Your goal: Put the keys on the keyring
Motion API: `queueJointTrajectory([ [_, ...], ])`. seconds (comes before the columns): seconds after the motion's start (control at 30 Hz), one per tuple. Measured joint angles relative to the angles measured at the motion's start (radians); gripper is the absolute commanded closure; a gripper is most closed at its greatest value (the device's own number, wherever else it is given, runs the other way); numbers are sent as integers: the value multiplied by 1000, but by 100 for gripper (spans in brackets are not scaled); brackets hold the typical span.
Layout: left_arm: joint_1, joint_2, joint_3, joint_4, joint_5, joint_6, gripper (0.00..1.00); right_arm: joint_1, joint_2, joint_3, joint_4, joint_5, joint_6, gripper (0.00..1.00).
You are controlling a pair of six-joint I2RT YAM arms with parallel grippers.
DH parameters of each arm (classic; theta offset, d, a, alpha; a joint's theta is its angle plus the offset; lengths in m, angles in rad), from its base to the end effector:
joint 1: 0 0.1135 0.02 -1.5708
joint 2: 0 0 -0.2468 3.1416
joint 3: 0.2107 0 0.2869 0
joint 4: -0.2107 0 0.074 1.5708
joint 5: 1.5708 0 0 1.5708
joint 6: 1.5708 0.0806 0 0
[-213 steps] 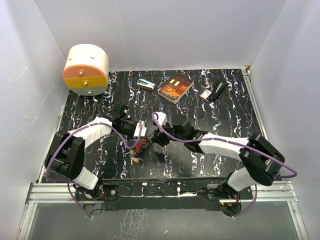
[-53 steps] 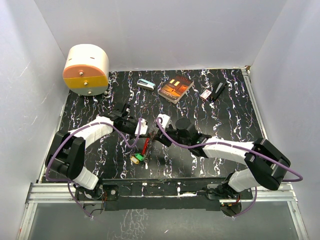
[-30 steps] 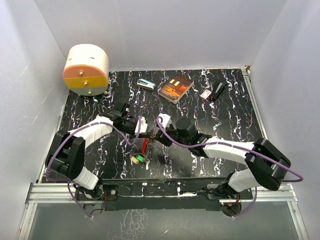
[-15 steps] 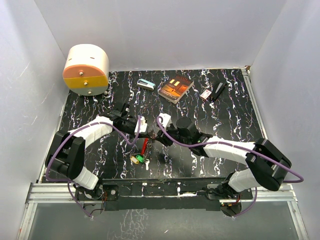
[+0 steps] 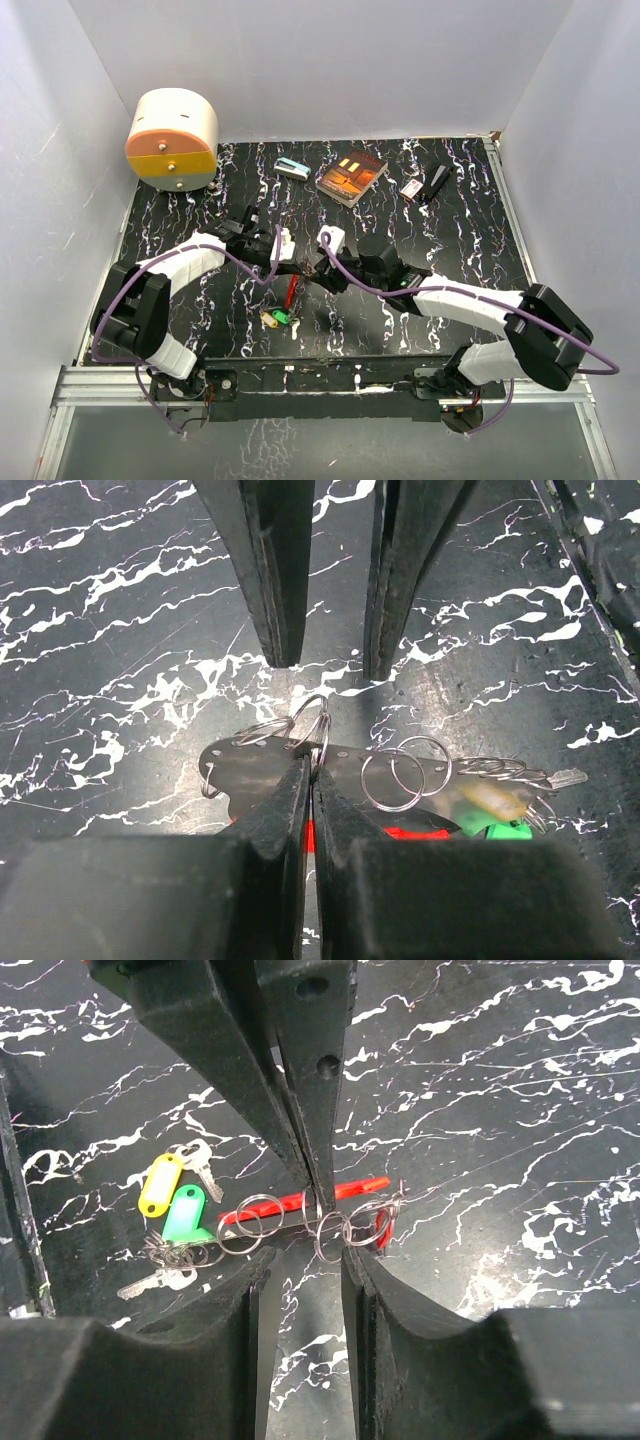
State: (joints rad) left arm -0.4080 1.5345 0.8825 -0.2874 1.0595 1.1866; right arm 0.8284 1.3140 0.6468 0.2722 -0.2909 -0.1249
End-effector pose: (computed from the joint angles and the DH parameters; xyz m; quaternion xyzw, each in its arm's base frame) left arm 0.2818 -0.1984 0.1460 0.6965 0.4608 -0.3427 0.4302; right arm 0.2226 0.2768 0.1676 -0.4492 0.6947 0.3023 0.4736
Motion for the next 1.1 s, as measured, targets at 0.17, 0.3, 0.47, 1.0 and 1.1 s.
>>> queueJointTrajectory([
  [0.17,0,0,0,-3,7,-20,100,0,38,-1,3,-16,5,65],
  [0.3,0,0,0,-18,13,-19,100,0,69,-2,20,-19,5,66],
  [0.47,0,0,1,-36,25,-19,100,0,87,-2,32,-18,3,73],
  [1.0,0,0,2,-50,18,4,100,0,100,-2,48,-2,-6,89],
  [1.1,0,0,2,-53,16,24,100,0,99,-2,42,5,-6,90],
])
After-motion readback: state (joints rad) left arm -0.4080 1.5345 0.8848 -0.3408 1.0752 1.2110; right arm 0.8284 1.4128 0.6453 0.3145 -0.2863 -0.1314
